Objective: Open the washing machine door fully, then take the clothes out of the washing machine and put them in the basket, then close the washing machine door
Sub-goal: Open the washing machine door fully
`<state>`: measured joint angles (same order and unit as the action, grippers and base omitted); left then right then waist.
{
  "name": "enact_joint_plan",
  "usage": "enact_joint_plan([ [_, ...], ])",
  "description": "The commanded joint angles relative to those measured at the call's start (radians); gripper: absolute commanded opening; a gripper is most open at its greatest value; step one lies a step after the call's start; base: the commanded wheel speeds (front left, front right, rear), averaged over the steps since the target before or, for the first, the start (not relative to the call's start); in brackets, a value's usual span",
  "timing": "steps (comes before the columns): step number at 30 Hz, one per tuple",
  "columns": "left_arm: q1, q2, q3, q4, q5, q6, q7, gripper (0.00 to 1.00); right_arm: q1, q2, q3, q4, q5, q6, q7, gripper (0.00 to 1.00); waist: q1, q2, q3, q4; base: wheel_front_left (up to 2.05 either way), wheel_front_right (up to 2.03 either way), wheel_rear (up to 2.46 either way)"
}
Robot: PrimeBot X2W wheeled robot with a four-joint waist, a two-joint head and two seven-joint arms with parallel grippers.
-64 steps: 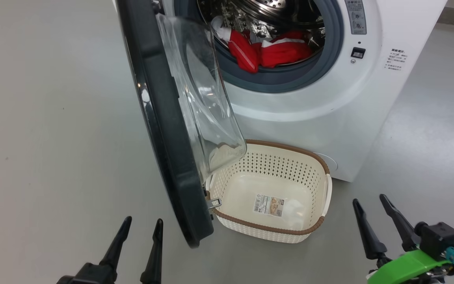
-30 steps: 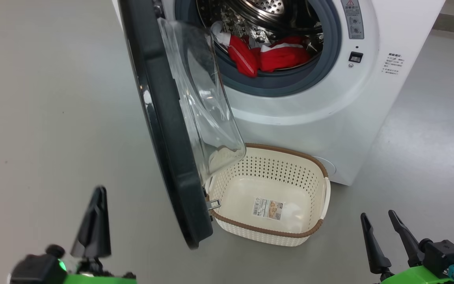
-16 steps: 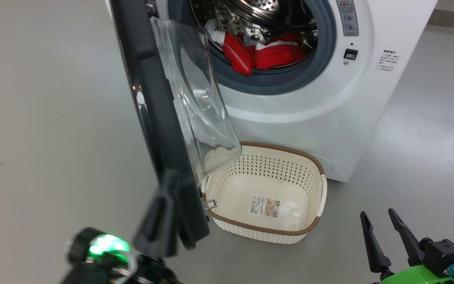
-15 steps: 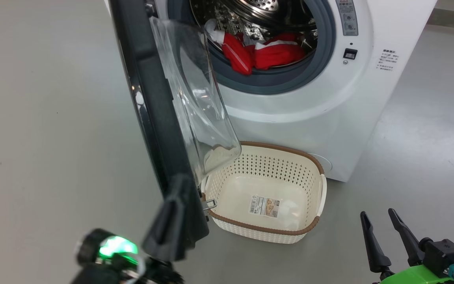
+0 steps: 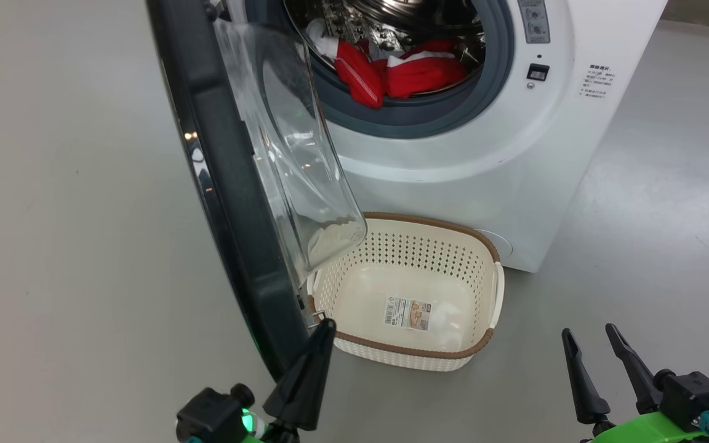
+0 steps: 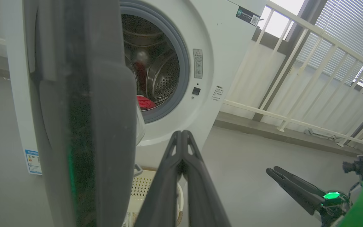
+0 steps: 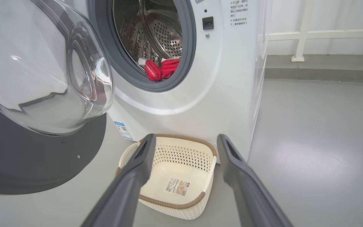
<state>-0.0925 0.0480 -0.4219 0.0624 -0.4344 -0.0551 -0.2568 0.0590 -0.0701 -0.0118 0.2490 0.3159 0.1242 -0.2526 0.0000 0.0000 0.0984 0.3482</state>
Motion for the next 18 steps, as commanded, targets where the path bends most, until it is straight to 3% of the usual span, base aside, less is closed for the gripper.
enact_joint_plan([
  [1, -0.037, 0.002, 0.037, -0.015, -0.006, -0.007, -0.005, 0.00, -0.033, -0.013, 0.029, -0.025, -0.004, 0.007, -0.009, 1.00, 0.0000, 0.0000, 0.002, -0.001, 0.00, 0.00, 0.00],
  [18, -0.054, 0.002, 0.149, 0.080, -0.020, -0.003, -0.005, 0.00, -0.033, -0.012, 0.030, -0.033, -0.005, 0.007, -0.009, 1.00, 0.0000, 0.0000, 0.003, 0.008, 0.00, 0.00, 0.00],
])
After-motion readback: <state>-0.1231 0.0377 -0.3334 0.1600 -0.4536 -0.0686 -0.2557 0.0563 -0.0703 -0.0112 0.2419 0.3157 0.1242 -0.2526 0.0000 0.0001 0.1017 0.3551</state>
